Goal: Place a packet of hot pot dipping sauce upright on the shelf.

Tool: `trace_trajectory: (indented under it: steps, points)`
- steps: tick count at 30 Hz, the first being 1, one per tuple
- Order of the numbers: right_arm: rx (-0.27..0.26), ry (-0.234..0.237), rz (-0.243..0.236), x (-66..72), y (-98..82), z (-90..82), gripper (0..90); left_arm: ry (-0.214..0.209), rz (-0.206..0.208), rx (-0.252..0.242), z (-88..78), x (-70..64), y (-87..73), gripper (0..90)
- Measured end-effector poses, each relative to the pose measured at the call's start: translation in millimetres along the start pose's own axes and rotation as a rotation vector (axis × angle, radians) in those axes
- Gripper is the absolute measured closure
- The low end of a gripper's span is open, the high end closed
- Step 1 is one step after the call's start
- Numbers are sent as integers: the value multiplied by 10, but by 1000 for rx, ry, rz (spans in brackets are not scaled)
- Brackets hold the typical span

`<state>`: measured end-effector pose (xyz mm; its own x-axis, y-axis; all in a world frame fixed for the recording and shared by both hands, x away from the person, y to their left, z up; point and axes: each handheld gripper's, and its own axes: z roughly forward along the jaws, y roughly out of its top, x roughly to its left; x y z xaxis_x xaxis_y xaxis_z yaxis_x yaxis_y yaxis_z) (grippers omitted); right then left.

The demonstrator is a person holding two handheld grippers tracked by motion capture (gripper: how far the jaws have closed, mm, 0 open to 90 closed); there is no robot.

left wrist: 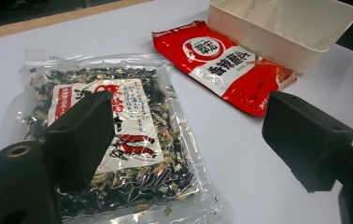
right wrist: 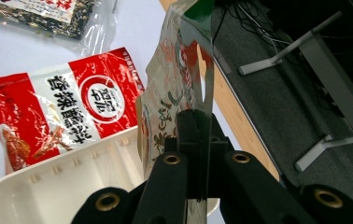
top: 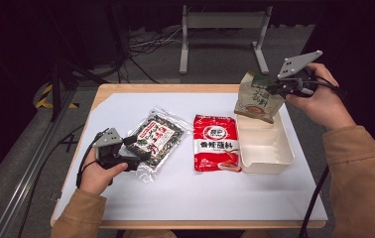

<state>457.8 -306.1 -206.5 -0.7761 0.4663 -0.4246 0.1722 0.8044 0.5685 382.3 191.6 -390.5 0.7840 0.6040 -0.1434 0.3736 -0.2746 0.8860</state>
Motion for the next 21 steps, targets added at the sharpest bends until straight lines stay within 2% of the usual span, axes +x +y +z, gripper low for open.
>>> trace_trajectory:
  steps: [8,17,21]
  points:
    - [-30,-19,-47,-88,-77,63,896,-4,-5,-9,-5,3,-7,176]
    - [-19,-39,-78,-185,-122,139,896,2,-15,-3,-80,-7,-67,177]
    - [-13,-35,-92,-235,-144,201,896,19,-38,-7,-153,-20,-115,176]
